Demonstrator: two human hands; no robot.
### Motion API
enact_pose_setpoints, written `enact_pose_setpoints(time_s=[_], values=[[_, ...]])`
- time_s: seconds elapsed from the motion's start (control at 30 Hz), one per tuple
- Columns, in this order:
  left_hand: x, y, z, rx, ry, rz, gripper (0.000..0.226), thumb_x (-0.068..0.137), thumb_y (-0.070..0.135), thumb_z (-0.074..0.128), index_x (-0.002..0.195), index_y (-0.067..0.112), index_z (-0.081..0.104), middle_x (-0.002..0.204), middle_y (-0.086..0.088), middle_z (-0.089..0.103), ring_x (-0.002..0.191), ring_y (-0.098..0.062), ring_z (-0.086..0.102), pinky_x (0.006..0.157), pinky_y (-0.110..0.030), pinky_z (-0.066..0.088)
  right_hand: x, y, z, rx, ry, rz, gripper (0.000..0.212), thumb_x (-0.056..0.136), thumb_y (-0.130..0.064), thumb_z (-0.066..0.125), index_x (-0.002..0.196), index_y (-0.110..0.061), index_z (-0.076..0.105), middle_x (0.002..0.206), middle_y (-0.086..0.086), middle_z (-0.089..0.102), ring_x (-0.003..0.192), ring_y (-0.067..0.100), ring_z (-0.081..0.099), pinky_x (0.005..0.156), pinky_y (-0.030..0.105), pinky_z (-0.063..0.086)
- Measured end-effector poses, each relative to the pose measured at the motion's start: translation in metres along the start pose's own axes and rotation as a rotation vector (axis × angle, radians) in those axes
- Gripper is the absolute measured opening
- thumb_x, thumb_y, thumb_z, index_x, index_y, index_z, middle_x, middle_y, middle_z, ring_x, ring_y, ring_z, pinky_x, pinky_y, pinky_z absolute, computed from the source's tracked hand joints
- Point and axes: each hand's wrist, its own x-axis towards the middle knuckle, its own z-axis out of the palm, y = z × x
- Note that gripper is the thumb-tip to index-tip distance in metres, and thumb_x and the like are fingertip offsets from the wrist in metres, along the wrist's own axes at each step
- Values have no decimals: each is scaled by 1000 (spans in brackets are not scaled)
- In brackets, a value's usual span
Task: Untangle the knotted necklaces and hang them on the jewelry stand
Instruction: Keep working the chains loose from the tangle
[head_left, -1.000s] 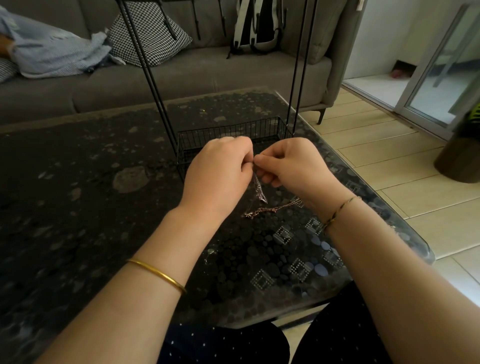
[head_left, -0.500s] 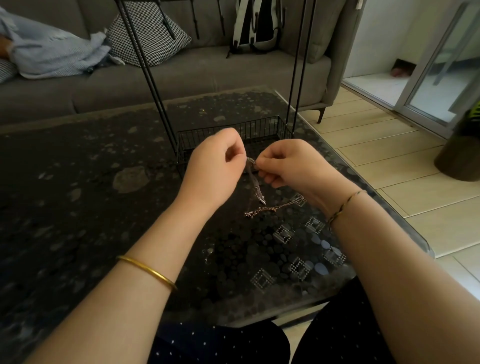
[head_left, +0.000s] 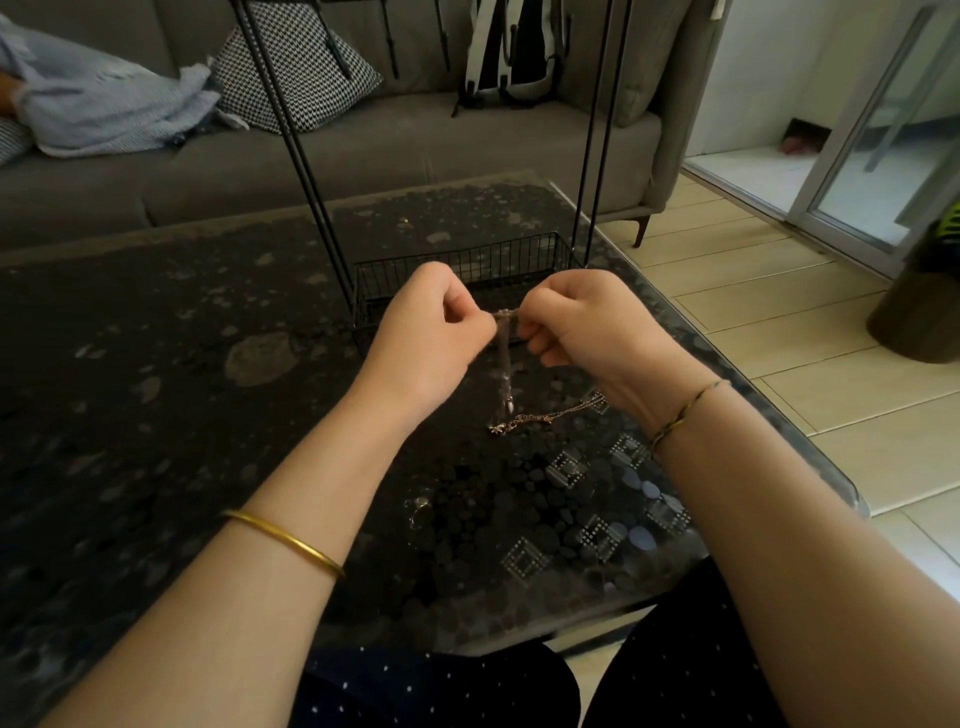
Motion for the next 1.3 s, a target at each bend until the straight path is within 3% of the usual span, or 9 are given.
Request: enact_pose_setpoints(time_s=[0.13, 0.27, 0.37, 0.47, 0.63, 0.8, 0.97, 1.13, 1.3], values=[[-1, 0, 1, 110, -121, 51, 18, 84, 10, 63, 89, 25, 54, 80, 3, 61, 74, -9, 58, 67, -20, 43, -1, 2, 2, -13, 10, -18, 22, 88, -8, 49, 68, -8, 59, 68, 5, 60, 58, 12, 53, 48, 18, 44], [-3, 3, 1, 274, -29, 132, 4, 87, 13, 59, 84, 16, 61, 77, 8, 55, 69, -3, 50, 57, -10, 37, -2, 2, 2, -48, -68, -10, 24, 91, -10, 48, 70, -9, 59, 68, 2, 61, 56, 8, 54, 47, 16, 44], [-1, 2, 1, -70, -54, -105, 14, 86, 11, 52, 78, 10, 63, 83, -2, 62, 80, -16, 59, 73, -30, 50, -3, 2, 0, -148, -161, 14, 25, 92, -12, 48, 69, -11, 58, 67, 0, 61, 56, 8, 55, 47, 16, 45], [-1, 5, -3, -490, -155, -400, 22, 82, 6, 45, 65, 13, 56, 72, -1, 57, 72, -16, 53, 66, -29, 44, -4, 1, 2, -141, -199, 13, 23, 91, -11, 49, 70, -11, 58, 67, -1, 60, 58, 9, 55, 46, 15, 44], [-3, 7, -9, -723, -237, -475, 11, 76, 11, 44, 65, 14, 47, 70, 0, 51, 69, -15, 48, 69, -30, 39, -3, -1, 2, -127, -178, 21, 21, 90, -12, 50, 71, -9, 59, 70, 0, 61, 59, 8, 54, 48, 15, 44], [3, 2, -3, -543, -90, -392, 18, 84, 5, 54, 70, 15, 51, 78, -3, 60, 73, -15, 56, 66, -27, 44, -4, -1, 1, 32, -143, 58, 25, 90, -10, 47, 67, -8, 57, 69, 3, 59, 58, 9, 52, 48, 17, 42], [2, -6, 2, -79, -31, -185, 7, 83, 9, 60, 79, 12, 55, 81, -7, 65, 81, -22, 64, 70, -37, 53, -4, -2, 7, 208, -91, 60, 22, 88, -5, 45, 69, -6, 56, 77, 11, 62, 57, 10, 54, 50, 21, 43], [-2, 0, 3, 284, 11, 38, 12, 83, 16, 63, 79, 14, 52, 78, 2, 52, 69, -11, 49, 54, -25, 32, -6, -2, 9, 245, -95, 88, 21, 90, -3, 41, 73, -8, 51, 75, 6, 65, 51, 8, 56, 46, 18, 43], [1, -2, 2, -83, -6, -150, 6, 87, 10, 56, 83, 12, 52, 86, -8, 64, 81, -20, 65, 71, -36, 55, -6, -3, 6, 355, -86, 123, 18, 92, -3, 42, 76, -4, 52, 70, 8, 63, 48, 9, 57, 45, 20, 44]])
